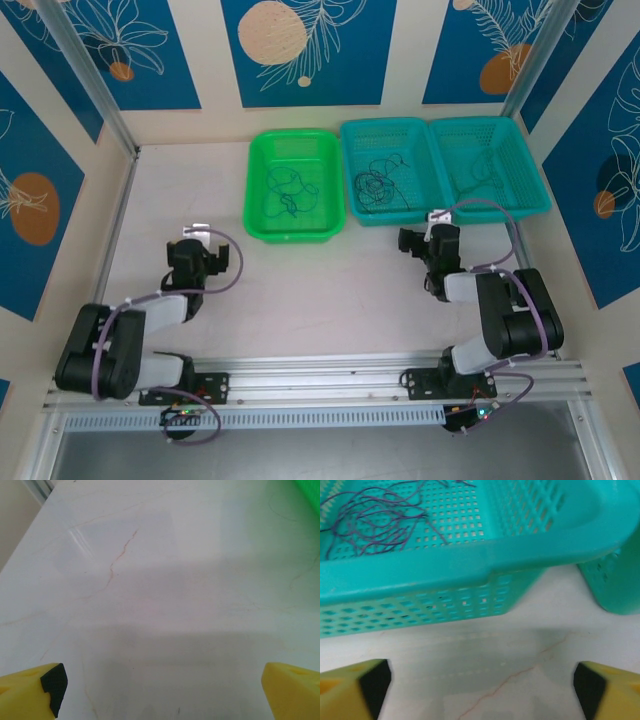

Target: Untangle the cables

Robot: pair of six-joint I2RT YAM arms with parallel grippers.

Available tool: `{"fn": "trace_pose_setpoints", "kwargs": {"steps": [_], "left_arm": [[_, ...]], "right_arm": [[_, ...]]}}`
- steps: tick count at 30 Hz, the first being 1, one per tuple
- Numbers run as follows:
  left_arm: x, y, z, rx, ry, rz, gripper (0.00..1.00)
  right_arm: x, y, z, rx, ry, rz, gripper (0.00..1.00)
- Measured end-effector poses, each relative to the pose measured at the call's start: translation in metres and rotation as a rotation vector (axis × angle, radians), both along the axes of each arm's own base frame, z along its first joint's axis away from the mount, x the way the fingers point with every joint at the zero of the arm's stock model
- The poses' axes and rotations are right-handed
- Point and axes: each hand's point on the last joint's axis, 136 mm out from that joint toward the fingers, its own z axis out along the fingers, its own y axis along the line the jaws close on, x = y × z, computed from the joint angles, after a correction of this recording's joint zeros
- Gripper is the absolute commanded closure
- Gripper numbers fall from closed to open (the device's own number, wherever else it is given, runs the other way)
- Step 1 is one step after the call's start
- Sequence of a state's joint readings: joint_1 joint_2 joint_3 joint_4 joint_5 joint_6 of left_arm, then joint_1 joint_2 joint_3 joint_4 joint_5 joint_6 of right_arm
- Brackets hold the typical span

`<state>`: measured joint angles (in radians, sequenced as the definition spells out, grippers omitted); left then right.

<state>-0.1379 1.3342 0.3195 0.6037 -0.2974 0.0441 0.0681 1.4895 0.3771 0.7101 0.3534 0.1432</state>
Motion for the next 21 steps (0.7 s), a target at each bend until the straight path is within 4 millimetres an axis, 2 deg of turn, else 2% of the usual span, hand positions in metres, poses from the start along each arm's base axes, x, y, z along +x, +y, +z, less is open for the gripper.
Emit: {"fn": "trace_pose_setpoints", "kwargs": {"steps": [2, 5, 7, 12, 21], "left_arm": [[0.012, 0.004, 0.000, -0.038, -0.023, -0.002, 0.00], [0.026, 0.008, -0.011, -0.080, -0.037, -0.011, 0.00], [0.026, 0.004, -0.019, -0.096, -0.018, -0.032, 0.00], [0.031, -0.003, -0.009, -0.121, -0.061, -0.071, 0.00], [0.034, -0.014, -0.005, -0.143, -0.070, -0.126, 0.00]], "right_arm": [[0.003, -0.009, 0.000, 0.027, -0.024, 0.000, 0.01], [0.006, -0.005, 0.003, 0.044, -0.032, 0.033, 0.01], [0.008, 0.001, 0.006, 0.049, -0.044, 0.056, 0.01], [0.009, 0.006, 0.008, 0.057, -0.055, 0.079, 0.01], [0.009, 0.008, 0.009, 0.062, -0.057, 0.089, 0.01]]}}
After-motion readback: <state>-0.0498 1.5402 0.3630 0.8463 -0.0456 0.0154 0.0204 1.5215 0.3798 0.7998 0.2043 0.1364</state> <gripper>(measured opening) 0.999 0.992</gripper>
